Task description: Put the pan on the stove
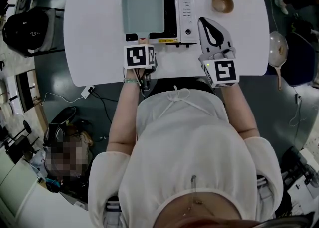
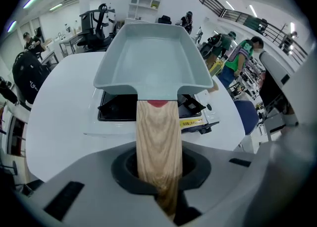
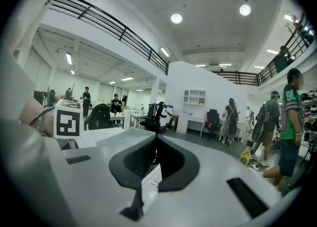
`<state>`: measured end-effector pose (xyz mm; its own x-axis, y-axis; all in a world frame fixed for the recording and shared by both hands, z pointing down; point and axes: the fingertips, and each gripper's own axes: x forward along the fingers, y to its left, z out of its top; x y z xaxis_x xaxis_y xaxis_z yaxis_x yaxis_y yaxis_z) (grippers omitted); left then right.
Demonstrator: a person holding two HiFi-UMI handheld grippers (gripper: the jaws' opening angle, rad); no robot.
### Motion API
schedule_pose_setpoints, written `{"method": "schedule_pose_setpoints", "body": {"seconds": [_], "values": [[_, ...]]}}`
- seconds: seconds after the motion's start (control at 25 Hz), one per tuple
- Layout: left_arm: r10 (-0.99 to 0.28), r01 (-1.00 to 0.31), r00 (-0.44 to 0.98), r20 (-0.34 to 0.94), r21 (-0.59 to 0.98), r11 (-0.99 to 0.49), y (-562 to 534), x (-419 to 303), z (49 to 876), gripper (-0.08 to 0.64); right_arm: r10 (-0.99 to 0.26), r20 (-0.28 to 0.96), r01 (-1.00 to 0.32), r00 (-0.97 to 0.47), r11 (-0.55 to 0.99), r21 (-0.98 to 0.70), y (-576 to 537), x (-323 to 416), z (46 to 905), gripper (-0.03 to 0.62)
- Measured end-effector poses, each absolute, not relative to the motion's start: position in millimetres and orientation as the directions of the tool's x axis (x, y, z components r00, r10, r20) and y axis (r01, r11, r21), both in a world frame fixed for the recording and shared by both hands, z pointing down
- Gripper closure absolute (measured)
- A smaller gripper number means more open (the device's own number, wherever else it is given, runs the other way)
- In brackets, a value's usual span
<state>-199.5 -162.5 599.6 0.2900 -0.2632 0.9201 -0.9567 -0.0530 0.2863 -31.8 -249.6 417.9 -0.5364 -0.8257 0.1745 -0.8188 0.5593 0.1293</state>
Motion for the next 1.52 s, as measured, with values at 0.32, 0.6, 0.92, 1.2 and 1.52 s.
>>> {"method": "schedule_pose_setpoints", "body": {"seconds": [0.32, 0.6, 0.92, 1.2, 1.52], "values": [[-0.214, -0.964, 0.267, 0.940, 0.261, -0.053, -162, -197, 601, 0.485, -0.827, 0.191, -0.822, -0.529, 0.556, 0.126, -260, -26, 416, 0.584], [-0.176, -0.975, 0.220, 0.960, 0.218, -0.030, -169, -196, 599, 0.482, -0.819, 0.204, -0.816, -0.537, 0.565, 0.122, -265, -30, 419, 0.584], [-0.244, -0.998, 0.018, 0.970, 0.004, -0.055, -187, -211, 592, 0.462, -0.819, 0.213, -0.818, -0.533, 0.563, 0.117, -269, -38, 421, 0.584], [-0.275, -0.994, -0.021, 0.961, -0.049, -0.096, -187, -213, 590, 0.433, -0.819, 0.216, -0.817, -0.532, 0.563, 0.121, -270, -47, 423, 0.584], [-0.358, -0.982, -0.019, 0.934, -0.084, -0.169, -196, -216, 562, 0.377, -0.815, 0.220, -0.812, -0.536, 0.569, 0.130, -271, -57, 420, 0.584]]}}
